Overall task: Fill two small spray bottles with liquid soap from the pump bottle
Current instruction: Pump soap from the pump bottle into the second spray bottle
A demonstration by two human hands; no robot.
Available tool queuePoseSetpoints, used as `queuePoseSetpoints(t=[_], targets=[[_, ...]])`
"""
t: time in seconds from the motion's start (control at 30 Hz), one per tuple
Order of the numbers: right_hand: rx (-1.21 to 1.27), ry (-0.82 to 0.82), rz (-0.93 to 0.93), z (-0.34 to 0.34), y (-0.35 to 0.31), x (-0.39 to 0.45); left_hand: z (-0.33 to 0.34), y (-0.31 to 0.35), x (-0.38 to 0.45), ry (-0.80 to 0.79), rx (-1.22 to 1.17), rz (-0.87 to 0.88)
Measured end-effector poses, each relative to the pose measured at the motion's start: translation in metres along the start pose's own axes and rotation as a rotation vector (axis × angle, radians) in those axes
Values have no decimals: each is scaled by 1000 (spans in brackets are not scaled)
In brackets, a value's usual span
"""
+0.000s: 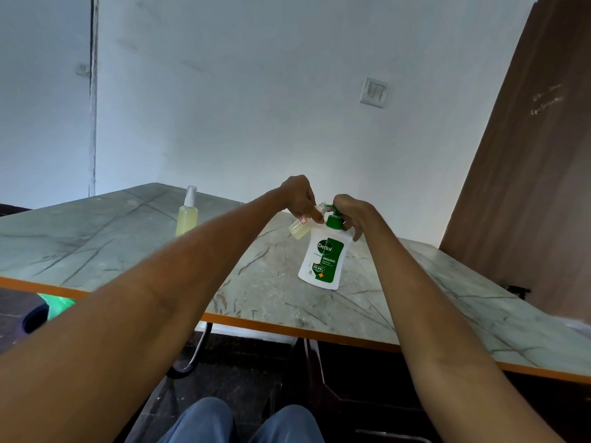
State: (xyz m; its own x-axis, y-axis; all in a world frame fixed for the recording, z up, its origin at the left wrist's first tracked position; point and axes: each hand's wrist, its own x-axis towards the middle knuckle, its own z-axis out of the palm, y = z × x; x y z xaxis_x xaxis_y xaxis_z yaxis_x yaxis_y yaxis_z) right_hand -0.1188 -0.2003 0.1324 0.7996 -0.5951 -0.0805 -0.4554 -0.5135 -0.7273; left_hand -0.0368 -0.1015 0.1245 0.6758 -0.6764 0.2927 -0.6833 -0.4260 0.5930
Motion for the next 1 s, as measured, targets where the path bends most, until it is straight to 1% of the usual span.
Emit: queuePoseSetpoints(t=[0.23, 0.4, 1.0], targets=[[-22, -1, -28, -4, -4, -7, -2, 4, 2, 2, 14, 11], [5, 15, -51, -2, -5, -9, -3, 5, -1, 5, 22, 14], [16, 3, -61, -4, -5, -6, -2, 3, 2, 9, 11, 11]])
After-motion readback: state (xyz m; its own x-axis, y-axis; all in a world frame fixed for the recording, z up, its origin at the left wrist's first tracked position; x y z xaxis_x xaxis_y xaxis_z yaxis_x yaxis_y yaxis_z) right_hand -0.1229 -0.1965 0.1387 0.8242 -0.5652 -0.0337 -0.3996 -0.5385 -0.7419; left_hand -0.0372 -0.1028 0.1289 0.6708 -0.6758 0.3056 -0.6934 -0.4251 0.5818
